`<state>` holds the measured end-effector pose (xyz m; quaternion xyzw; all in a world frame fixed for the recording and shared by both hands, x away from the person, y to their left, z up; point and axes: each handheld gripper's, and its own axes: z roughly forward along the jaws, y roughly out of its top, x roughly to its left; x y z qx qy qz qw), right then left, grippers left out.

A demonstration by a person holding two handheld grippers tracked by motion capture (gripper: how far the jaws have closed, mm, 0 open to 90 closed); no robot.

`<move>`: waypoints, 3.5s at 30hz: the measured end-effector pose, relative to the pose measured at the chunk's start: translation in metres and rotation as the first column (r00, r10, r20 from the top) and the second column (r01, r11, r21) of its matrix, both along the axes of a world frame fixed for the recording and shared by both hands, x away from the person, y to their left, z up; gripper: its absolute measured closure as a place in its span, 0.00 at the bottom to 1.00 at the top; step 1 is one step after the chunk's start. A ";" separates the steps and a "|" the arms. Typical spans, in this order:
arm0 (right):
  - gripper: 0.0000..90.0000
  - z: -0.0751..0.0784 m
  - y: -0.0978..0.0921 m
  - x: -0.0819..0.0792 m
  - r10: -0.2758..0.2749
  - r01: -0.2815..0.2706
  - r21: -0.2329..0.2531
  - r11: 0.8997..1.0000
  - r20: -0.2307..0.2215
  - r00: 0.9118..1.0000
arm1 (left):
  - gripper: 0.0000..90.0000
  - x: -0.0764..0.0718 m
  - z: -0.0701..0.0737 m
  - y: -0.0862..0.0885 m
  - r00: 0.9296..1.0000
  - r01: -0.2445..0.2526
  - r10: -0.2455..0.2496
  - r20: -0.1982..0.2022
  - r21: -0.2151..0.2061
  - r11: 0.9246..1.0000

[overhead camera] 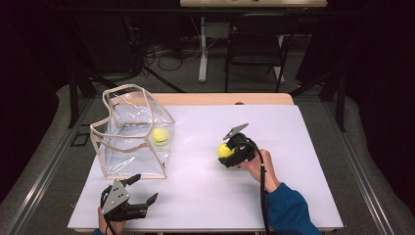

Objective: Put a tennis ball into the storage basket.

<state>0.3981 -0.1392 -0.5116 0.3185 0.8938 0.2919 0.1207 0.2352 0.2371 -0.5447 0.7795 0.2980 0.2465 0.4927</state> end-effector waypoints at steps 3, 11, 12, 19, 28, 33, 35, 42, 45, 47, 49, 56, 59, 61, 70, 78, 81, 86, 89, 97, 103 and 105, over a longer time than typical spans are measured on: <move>0.29 0.000 0.003 -0.001 0.005 -0.005 -0.004 1.000 0.003 1.000 | 0.18 0.000 0.000 0.001 1.000 0.003 -0.003 0.006 0.004 1.000; 0.29 -0.001 0.009 -0.001 0.012 -0.012 -0.009 1.000 0.000 1.000 | 0.18 0.000 0.000 0.001 1.000 0.000 0.000 0.003 0.003 1.000; 0.29 -0.001 0.009 -0.001 0.014 -0.014 -0.009 1.000 0.000 1.000 | 0.18 0.000 0.000 0.001 1.000 0.002 -0.002 0.005 0.004 1.000; 0.29 0.004 0.013 -0.004 0.021 -0.021 0.006 1.000 0.027 0.999 | 0.18 0.000 0.000 0.000 1.000 -0.004 0.004 -0.001 0.003 1.000; 0.29 0.017 0.014 -0.003 0.023 -0.024 0.027 0.999 0.048 0.999 | 0.18 -0.001 0.001 0.001 1.000 -0.002 0.002 0.010 0.003 1.000; 0.29 0.024 0.016 0.000 0.025 -0.027 0.034 0.999 0.051 0.998 | 0.18 0.000 0.000 0.001 1.000 -0.007 0.007 0.006 0.002 1.000; 0.29 0.027 0.016 0.002 0.027 -0.029 0.043 0.999 0.054 0.998 | 0.18 0.000 0.001 0.001 1.000 -0.005 0.005 0.010 0.002 1.000; 0.29 0.036 0.021 0.007 0.044 -0.046 0.046 0.998 0.058 0.997 | 0.18 0.000 0.001 0.001 1.000 -0.002 0.002 0.009 0.001 1.000; 0.29 0.040 0.024 0.011 0.047 -0.049 0.048 0.998 0.056 0.997 | 0.18 0.000 0.001 0.001 1.000 -0.004 0.004 0.010 0.000 1.000; 0.29 0.041 0.026 0.012 0.049 -0.052 0.047 0.998 0.058 0.997 | 0.18 0.000 0.001 0.001 1.000 -0.003 0.003 0.010 0.001 1.000; 0.29 0.042 0.028 0.013 0.051 -0.054 0.044 0.998 0.057 0.997 | 0.18 -0.001 0.001 0.001 1.000 -0.004 0.004 0.008 -0.003 1.000; 0.29 0.047 0.038 0.018 0.069 -0.072 0.049 0.996 0.060 0.996 | 0.18 0.001 0.001 0.001 1.000 0.000 0.000 0.010 -0.001 1.000; 0.29 0.049 0.042 0.019 0.073 -0.076 0.047 0.996 0.061 0.995 | 0.18 0.000 0.001 0.001 1.000 -0.002 0.002 0.009 -0.002 1.000; 0.29 0.051 0.045 0.020 0.081 -0.084 0.042 0.996 0.063 0.995 | 0.18 0.000 0.001 0.001 1.000 -0.003 0.004 0.010 -0.003 1.000; 0.29 0.057 0.054 0.022 0.092 -0.094 0.037 0.995 0.068 0.993 | 0.18 0.000 0.001 0.000 1.000 0.000 0.000 0.009 -0.007 1.000; 0.29 0.065 0.062 0.021 0.111 -0.113 0.023 0.993 0.078 0.991 | 0.18 0.000 0.001 0.000 1.000 -0.002 0.002 0.010 -0.006 1.000; 0.29 0.068 0.066 0.021 0.117 -0.119 0.024 0.993 0.082 0.990 | 0.18 0.000 0.002 0.000 1.000 0.005 -0.005 0.015 0.000 1.000; 0.29 0.072 0.072 0.021 0.128 -0.130 0.018 0.991 0.088 0.988 | 0.18 0.001 0.001 0.001 1.000 0.001 -0.001 0.009 -0.001 1.000; 0.29 0.074 0.075 0.021 0.134 -0.136 0.018 0.991 0.093 0.987 | 0.18 0.001 0.001 0.000 1.000 0.000 0.000 0.010 -0.004 1.000; 0.29 0.081 0.083 0.022 0.143 -0.145 0.019 0.989 0.095 0.985 | 0.18 0.002 0.001 0.000 1.000 0.005 -0.005 0.009 -0.001 1.000; 0.29 0.086 0.086 0.024 0.146 -0.150 0.024 0.988 0.101 0.984 | 0.18 0.001 0.001 0.000 1.000 0.002 -0.002 0.010 -0.001 1.000; 0.29 0.088 0.088 0.024 0.150 -0.153 0.021 0.988 0.105 0.983 | 0.18 0.001 0.001 0.000 1.000 0.003 -0.003 0.010 -0.003 1.000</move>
